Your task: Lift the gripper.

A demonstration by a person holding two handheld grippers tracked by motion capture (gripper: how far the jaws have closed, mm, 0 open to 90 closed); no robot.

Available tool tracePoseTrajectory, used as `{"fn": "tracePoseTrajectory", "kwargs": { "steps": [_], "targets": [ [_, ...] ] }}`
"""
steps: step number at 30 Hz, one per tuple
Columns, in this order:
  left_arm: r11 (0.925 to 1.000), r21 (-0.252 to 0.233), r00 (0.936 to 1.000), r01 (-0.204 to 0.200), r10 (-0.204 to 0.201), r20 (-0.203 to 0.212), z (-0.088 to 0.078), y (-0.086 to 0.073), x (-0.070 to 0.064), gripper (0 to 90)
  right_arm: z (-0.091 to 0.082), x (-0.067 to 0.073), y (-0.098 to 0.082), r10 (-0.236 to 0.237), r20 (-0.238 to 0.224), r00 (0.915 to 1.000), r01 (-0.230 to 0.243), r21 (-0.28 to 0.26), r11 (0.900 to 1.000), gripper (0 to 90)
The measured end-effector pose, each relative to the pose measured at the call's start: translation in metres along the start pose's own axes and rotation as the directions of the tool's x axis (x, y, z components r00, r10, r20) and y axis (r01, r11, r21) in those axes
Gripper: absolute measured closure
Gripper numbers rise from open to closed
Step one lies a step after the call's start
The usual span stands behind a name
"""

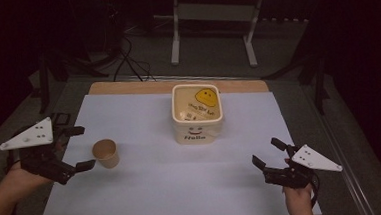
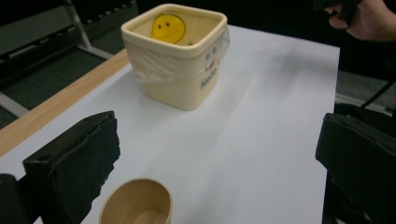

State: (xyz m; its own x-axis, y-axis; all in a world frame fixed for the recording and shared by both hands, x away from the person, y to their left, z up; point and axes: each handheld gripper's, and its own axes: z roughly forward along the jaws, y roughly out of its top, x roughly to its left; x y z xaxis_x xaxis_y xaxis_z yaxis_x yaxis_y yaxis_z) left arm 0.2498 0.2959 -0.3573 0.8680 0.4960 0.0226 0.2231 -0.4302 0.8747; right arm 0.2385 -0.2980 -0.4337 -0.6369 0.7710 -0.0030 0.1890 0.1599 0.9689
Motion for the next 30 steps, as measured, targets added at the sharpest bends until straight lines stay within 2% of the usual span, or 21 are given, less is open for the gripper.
{"fn": "tracePoseTrajectory", "kwargs": {
  "steps": [5,12,16,24,28,30],
  "targets": [
    [0.998,0.059,0.9993,-0.023,0.021,0.031,0.012,0.005,0.0,0.6,0.0,0.0,0.0,-0.004,-0.005,1.0,0.004,-0.002,1.0,12.2],
    [0.9942,0.103,0.9982,-0.032,0.026,0.055,0.025,0.003,0.002,1.6,0.0,0.0,0.001,-0.003,-0.008,1.0,0.003,0.0,1.0,12.2],
    [0.9885,0.144,0.9981,-0.048,0.041,0.047,0.033,0.001,0.003,1.7,0.0,0.001,0.001,-0.003,-0.009,1.0,0.003,0.002,1.0,12.2],
    [0.9771,0.206,0.9974,-0.054,0.043,0.059,0.042,-0.005,0.007,2.2,0.001,0.001,0.0,-0.002,-0.014,0.9999,0.002,0.011,1.0,12.2],
    [0.9704,0.232,0.9965,-0.068,0.055,0.062,0.046,-0.008,0.009,5.1,0.001,0.001,0.0,-0.004,-0.018,0.9998,0.004,0.013,1.0,12.2],
    [0.9685,0.242,0.9966,-0.059,0.043,0.071,0.047,-0.009,0.011,10.7,0.001,0.001,0.0,-0.002,-0.02,0.9998,0.002,0.012,1.0,12.2]
  ]
}}
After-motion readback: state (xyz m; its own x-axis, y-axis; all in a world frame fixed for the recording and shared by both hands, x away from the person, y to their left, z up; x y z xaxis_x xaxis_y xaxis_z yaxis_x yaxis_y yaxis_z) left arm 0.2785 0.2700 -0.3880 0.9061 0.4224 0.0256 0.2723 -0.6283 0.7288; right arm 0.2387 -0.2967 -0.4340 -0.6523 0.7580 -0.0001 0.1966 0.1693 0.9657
